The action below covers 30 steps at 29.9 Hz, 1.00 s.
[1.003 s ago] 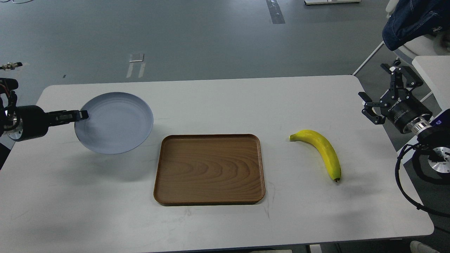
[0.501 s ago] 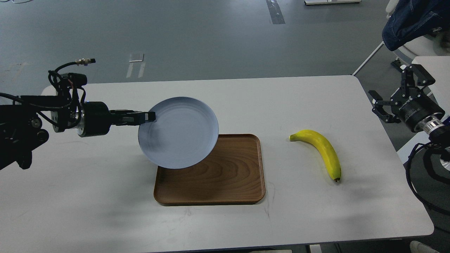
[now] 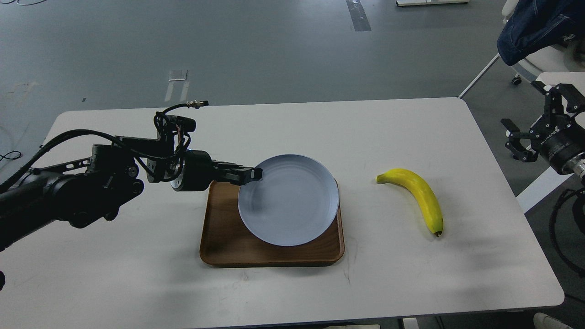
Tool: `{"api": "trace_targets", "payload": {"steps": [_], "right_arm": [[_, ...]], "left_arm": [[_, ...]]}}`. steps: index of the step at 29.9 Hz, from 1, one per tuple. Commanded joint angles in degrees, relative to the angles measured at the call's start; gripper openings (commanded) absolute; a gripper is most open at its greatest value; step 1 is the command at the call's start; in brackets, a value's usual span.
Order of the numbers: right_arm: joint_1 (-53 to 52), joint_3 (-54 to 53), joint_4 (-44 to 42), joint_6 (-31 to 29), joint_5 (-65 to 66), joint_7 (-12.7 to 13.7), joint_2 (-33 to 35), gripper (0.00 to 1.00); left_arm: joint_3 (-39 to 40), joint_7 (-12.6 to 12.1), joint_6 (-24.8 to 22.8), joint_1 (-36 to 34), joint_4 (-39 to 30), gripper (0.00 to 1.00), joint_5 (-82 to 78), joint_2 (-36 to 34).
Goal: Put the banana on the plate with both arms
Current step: 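Lift the plate with the left gripper and carry it over the tray, then lower the plate onto the wooden tray and open the left gripper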
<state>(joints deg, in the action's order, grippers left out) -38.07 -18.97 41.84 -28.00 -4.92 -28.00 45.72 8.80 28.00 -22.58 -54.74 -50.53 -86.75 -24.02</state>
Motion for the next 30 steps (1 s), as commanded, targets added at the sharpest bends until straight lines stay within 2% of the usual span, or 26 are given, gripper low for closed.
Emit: {"api": "trace_targets", "payload": {"steps": [1, 3, 16, 23, 30], "right_arm": [[0.0, 0.0, 0.0, 0.0, 0.0, 0.0, 0.2, 1.0], [0.0, 0.0, -0.3, 0.0, 0.0, 0.0, 0.2, 1.0], [0.4, 0.0, -0.3, 0.0, 0.0, 0.0, 0.1, 1.0], [0.4, 0.0, -0.4, 0.0, 0.0, 0.0, 0.1, 1.0], [0.4, 0.0, -0.4, 0.0, 0.0, 0.0, 0.1, 1.0]], "left_arm": [[-2.5, 0.0, 1.6, 0.1, 3.6, 0.0, 0.0, 1.3], [-4.4, 0.0, 3.8, 0.1, 4.4, 0.0, 0.0, 1.4], [-5.1, -0.1, 3.9, 0.2, 4.6, 0.0, 0.0, 3.3], [-5.2, -1.9, 3.9, 0.6, 6.0, 0.0, 0.0, 5.1], [-5.3, -2.1, 3.9, 0.3, 7.4, 0.0, 0.0, 6.4]]}}
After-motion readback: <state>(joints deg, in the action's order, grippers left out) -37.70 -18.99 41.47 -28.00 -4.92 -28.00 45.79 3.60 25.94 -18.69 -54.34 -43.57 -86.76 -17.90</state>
